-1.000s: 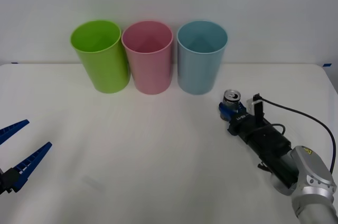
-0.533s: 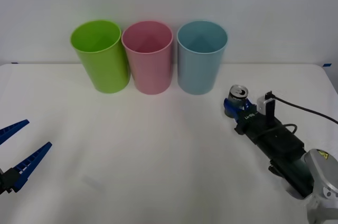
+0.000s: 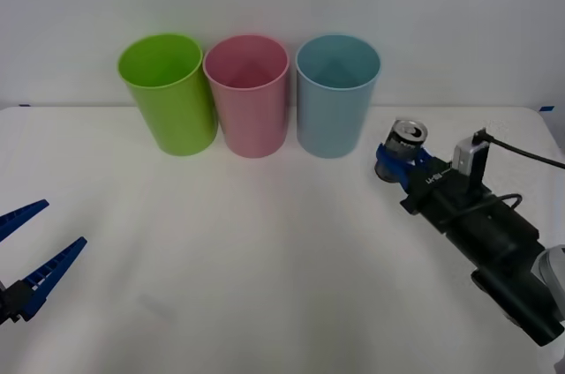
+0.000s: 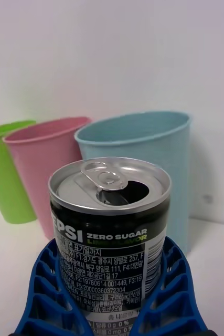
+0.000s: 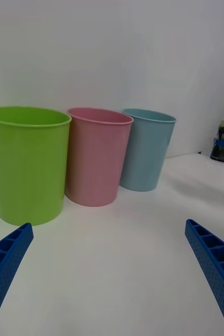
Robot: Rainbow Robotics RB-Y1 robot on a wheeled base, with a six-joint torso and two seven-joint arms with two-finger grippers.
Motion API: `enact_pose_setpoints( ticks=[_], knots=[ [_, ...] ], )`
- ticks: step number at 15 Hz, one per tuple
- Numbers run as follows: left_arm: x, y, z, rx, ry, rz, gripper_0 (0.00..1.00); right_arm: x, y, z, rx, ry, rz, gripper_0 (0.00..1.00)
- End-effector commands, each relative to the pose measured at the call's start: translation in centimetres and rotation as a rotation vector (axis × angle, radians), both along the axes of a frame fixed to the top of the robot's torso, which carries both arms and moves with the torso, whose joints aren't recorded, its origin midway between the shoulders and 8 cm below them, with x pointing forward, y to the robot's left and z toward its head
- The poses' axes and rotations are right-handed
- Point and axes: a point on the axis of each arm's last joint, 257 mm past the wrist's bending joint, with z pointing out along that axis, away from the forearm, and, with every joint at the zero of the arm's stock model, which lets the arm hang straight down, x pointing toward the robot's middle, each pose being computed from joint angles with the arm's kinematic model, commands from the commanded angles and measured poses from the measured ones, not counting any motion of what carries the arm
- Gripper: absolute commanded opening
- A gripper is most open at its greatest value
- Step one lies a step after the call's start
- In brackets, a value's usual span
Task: Grasp the object on the table and drop it into the matching bin: aluminum can to the light blue bin, PET bottle to the pink bin.
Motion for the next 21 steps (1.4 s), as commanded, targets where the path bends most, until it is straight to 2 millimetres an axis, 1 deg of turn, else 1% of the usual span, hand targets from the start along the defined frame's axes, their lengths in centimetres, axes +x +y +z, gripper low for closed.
enact_pose_setpoints(
  ticks=[1,2,3,5,7,9,10,13,16,18,21],
  knots=[
    [0.0,0.0,0.0,0.000,0.000,0.000,1.00,-0.7,0.7,2.9,0.041,-0.015,0.041,0.00],
    [0.0,0.0,0.0,0.000,0.000,0.000,1.00,-1.0,1.1,4.3,0.054,-0.025,0.062,0.00],
    [0.0,0.0,0.0,0.000,0.000,0.000,1.00,-1.2,1.2,5.1,0.062,-0.031,0.072,0.00],
    [0.0,0.0,0.0,0.000,0.000,0.000,1.00,-1.4,1.4,7.4,0.081,-0.049,0.092,0.00],
    [0.0,0.0,0.0,0.000,0.000,0.000,1.00,-0.8,2.0,9.4,0.084,-0.068,0.110,0.00],
    [0.0,0.0,0.0,0.000,0.000,0.000,1.00,0.4,2.2,11.2,0.086,-0.089,0.096,0.00],
    [0.0,0.0,0.0,0.000,0.000,0.000,1.00,0.8,2.4,11.8,0.091,-0.094,0.093,0.00],
    [0.0,0.0,0.0,0.000,0.000,0.000,1.00,2.3,3.1,13.3,0.086,-0.109,0.098,0.00],
    [0.0,0.0,0.0,0.000,0.000,0.000,1.00,5.0,4.1,14.1,0.062,-0.121,0.089,0.00],
    [0.0,0.0,0.0,0.000,0.000,0.000,1.00,6.9,4.7,14.2,0.058,-0.122,0.067,0.00],
    [0.0,0.0,0.0,0.000,0.000,0.000,1.00,9.6,5.2,14.5,0.057,-0.126,0.008,0.00]
  ],
)
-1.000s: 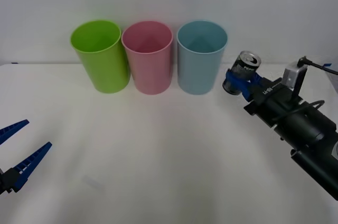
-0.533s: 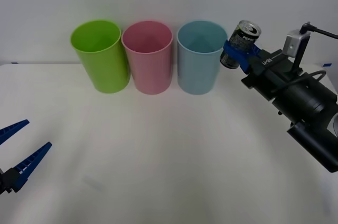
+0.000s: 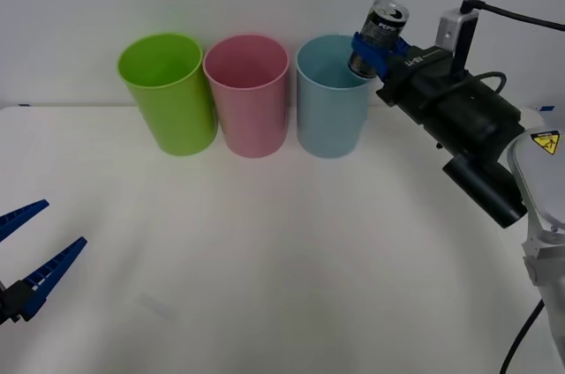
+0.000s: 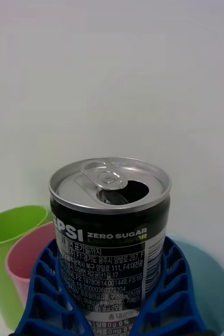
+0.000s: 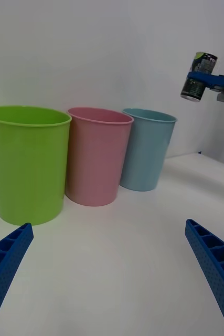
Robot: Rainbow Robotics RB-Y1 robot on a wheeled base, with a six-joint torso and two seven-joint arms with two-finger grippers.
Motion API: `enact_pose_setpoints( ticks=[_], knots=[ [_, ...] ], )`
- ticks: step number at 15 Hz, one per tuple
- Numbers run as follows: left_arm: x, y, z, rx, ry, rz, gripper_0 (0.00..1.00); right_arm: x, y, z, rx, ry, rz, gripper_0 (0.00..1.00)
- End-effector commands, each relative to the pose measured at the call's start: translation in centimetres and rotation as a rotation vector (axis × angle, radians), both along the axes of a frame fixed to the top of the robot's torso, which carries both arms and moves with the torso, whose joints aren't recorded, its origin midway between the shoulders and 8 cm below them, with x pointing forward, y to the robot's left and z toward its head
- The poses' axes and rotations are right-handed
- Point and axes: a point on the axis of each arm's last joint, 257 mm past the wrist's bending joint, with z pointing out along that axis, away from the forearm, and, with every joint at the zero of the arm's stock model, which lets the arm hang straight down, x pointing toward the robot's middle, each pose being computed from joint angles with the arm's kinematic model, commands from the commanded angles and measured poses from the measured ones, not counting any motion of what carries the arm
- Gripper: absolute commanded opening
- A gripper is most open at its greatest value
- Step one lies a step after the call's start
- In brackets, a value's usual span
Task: Grasp the object on the table and drop it into the matching bin: aluminum can to the light blue bin, PET bottle to the pink bin.
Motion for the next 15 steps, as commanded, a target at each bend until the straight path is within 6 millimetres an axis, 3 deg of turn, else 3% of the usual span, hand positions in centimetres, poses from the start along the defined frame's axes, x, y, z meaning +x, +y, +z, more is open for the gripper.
enact_pose_setpoints(
  ticks=[1,8,11,15],
  knots=[
    [0.0,0.0,0.0,0.000,0.000,0.000,1.00,2.9,0.4,0.2,0.008,0.006,-0.058,0.00],
    [0.0,0.0,0.0,0.000,0.000,0.000,1.00,9.1,1.8,-0.2,0.043,0.049,-0.199,0.00],
    [0.0,0.0,0.0,0.000,0.000,0.000,1.00,10.1,2.6,-0.7,0.037,0.063,-0.216,0.00],
    [0.0,0.0,0.0,0.000,0.000,0.000,1.00,10.0,2.9,-0.9,0.027,0.061,-0.213,0.00]
  ],
)
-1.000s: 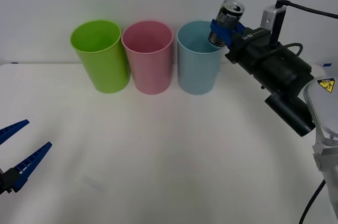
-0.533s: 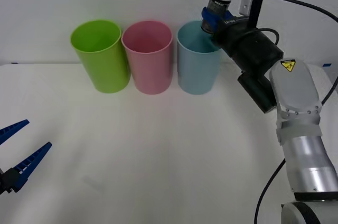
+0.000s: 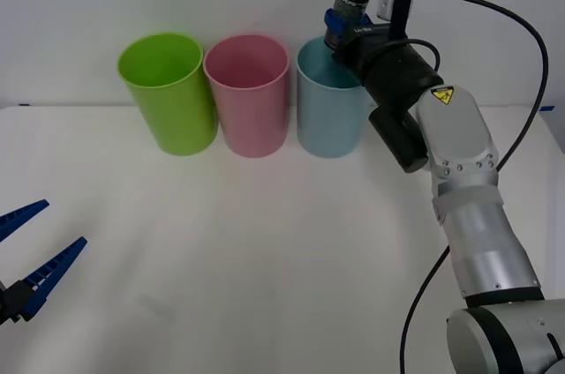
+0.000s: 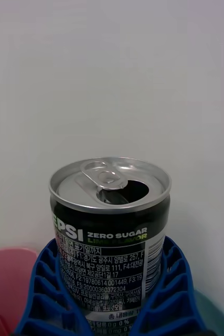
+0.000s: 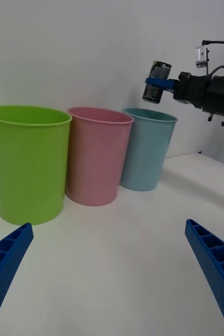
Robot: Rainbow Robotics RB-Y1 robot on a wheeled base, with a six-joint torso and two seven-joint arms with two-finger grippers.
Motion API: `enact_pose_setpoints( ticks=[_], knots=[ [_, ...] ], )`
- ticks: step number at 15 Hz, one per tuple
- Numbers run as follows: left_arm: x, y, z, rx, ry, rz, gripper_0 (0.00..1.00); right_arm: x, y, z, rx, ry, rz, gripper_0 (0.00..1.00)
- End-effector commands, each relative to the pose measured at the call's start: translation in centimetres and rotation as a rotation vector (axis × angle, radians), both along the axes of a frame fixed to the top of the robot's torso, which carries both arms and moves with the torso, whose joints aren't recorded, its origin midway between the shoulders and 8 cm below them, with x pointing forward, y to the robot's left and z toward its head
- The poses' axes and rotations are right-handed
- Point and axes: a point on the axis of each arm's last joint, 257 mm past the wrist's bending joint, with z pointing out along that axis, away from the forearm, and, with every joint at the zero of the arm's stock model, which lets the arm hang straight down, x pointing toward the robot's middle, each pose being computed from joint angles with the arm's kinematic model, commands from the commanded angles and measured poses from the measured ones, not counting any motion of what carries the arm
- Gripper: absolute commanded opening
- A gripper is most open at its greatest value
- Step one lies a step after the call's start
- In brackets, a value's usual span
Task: Grasp the object on the table and drop it into the matching bin: aluminum can to the light blue bin, PET bottle to the pink bin.
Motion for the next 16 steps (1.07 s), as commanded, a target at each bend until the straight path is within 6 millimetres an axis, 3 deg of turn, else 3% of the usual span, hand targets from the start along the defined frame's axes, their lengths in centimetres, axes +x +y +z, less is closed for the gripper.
enact_pose_setpoints(
  ticks=[1,2,3,4,12,16],
  knots=[
    [0.0,0.0,0.0,0.000,0.000,0.000,1.00,0.0,0.1,0.0,-0.004,-0.001,0.000,0.00],
    [0.0,0.0,0.0,0.000,0.000,0.000,1.00,0.0,0.1,0.0,-0.010,-0.003,-0.001,0.33],
    [0.0,0.0,0.0,0.000,0.000,0.000,1.00,0.0,0.0,0.0,-0.013,-0.005,-0.003,0.96],
    [0.0,0.0,0.0,0.000,0.000,0.000,1.00,0.0,0.0,0.0,-0.017,-0.007,-0.004,1.00],
    [0.0,0.0,0.0,0.000,0.000,0.000,1.00,-0.2,-0.3,0.2,-0.029,-0.018,-0.007,1.00],
    [0.0,0.0,0.0,0.000,0.000,0.000,1.00,-1.5,-1.3,-0.3,-0.048,-0.032,0.000,1.00]
  ],
)
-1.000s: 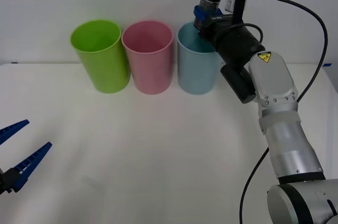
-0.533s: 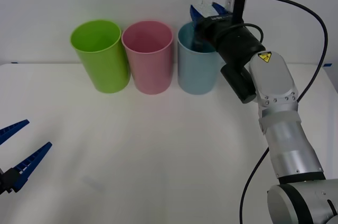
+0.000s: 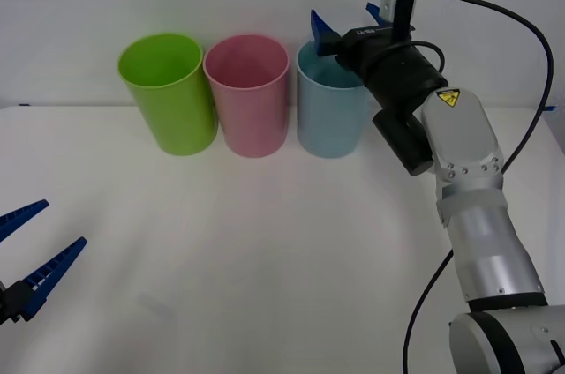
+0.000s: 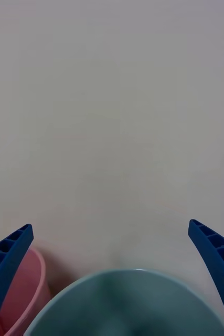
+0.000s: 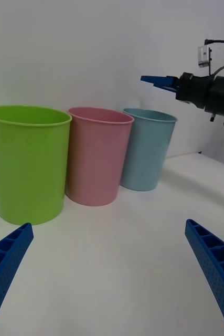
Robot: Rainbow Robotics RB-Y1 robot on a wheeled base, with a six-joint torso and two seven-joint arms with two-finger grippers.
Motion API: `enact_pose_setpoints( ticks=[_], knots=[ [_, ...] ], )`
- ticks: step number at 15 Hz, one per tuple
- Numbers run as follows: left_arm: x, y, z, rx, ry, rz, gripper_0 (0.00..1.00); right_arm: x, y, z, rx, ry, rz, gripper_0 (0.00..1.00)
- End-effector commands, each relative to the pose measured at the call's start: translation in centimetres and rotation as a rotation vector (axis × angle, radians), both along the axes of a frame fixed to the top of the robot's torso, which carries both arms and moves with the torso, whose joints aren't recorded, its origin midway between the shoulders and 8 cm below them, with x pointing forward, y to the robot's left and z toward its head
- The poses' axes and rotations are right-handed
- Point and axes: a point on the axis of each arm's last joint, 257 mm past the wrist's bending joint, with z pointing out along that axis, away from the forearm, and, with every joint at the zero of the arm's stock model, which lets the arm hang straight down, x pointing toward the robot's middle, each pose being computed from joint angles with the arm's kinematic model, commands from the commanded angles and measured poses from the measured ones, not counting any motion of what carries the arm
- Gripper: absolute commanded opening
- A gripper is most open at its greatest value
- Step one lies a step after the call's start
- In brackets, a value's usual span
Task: Grasp the object on the table and drop it into the matching bin: aluminum can to the light blue bin, PET bottle to the pink bin.
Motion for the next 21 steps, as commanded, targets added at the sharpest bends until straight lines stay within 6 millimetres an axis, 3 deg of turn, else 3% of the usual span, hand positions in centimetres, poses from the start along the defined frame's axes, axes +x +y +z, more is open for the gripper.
enact_pose_setpoints(
  ticks=[1,7,12,21],
  knots=[
    [0.0,0.0,0.0,0.000,0.000,0.000,1.00,-1.3,-0.7,-0.7,-0.018,-0.006,0.013,1.00],
    [0.0,0.0,0.0,0.000,0.000,0.000,1.00,-5.6,-2.0,-2.6,-0.053,-0.016,0.061,1.00],
    [0.0,0.0,0.0,0.000,0.000,0.000,1.00,-10.4,-4.3,-5.4,-0.100,0.004,0.094,1.00],
    [0.0,0.0,0.0,0.000,0.000,0.000,1.00,-19.6,-11.8,-12.5,-0.364,0.029,0.110,1.00]
  ],
)
